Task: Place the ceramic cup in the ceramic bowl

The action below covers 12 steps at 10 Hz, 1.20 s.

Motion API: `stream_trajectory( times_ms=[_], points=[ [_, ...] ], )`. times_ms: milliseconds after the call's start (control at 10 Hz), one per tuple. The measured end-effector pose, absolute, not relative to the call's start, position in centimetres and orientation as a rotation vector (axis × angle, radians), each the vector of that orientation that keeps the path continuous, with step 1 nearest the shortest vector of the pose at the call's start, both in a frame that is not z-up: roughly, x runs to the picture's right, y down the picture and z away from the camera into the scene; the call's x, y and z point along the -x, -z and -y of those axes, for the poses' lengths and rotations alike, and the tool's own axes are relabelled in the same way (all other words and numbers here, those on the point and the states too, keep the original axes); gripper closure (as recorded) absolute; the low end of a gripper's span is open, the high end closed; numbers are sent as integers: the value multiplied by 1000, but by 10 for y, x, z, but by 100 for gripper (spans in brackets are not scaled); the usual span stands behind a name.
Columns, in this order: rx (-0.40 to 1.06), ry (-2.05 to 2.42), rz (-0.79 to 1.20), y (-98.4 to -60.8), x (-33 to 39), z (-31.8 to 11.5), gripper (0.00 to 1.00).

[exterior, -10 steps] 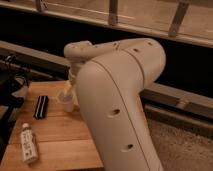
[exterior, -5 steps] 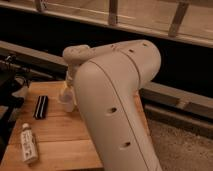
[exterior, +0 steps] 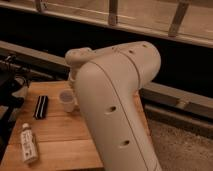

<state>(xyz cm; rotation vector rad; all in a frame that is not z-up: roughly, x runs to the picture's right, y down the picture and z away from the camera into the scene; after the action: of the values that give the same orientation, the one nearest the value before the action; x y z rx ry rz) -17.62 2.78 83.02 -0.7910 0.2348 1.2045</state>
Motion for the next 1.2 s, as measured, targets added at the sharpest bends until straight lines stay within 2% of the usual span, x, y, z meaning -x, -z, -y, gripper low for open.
stream_trajectory(
  times_ms=[100,200,800,1200],
  points=[
    [792,-1199,-240,-831,178,-29,86],
    [795,-1204,-242,-831,172,-30,80],
    [820,-1201,-206,-832,185,-27,21],
    [814,-1156,-138,-808,208,-10,20]
  ],
)
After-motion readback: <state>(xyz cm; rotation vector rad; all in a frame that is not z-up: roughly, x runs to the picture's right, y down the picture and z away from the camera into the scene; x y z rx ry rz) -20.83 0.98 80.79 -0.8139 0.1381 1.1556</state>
